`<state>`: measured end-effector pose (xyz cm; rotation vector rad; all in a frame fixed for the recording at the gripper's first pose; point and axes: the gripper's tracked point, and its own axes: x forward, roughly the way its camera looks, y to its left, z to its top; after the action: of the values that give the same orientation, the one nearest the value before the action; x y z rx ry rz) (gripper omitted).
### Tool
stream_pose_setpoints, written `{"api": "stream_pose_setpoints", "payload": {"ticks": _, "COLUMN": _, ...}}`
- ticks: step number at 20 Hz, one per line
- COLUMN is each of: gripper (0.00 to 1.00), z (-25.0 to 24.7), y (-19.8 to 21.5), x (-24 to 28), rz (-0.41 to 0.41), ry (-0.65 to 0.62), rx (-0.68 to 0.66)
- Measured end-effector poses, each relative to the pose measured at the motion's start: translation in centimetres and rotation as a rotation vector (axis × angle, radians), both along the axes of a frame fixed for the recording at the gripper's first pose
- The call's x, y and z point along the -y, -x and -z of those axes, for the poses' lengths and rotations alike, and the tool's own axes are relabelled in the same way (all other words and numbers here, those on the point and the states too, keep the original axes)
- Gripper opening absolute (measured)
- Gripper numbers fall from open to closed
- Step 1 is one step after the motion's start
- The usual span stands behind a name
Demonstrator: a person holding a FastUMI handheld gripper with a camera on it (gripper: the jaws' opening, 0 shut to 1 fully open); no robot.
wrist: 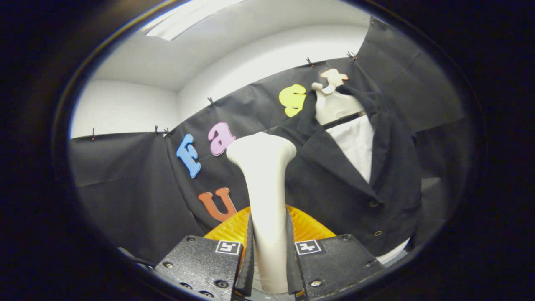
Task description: Iron the clothes twice with a garment steamer, once on the left side and once on the right side.
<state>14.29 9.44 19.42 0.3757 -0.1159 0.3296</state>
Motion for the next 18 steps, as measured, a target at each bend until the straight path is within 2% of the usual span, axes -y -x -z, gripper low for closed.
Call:
{"api": "stream_pose_setpoints", "payload": {"ticks": 4, "gripper": 0.34, "z": -1.9, "y": -0.4, "x": 3.9, "rz": 0.069, "ry": -0.018, "rx": 0.026}}
{"api": "stream_pose_setpoints", "payload": {"ticks": 9, "gripper": 0.34, "z": -2.5, "y": -4.0, "x": 5.6, "rz": 0.118, "ry": 0.008, "rx": -0.005}}
{"api": "stream_pose_setpoints", "payload": {"ticks": 18, "gripper": 0.34, "z": 2.5, "y": -6.0, "x": 5.3, "rz": 0.176, "ry": 0.128, "rx": -0.059}}
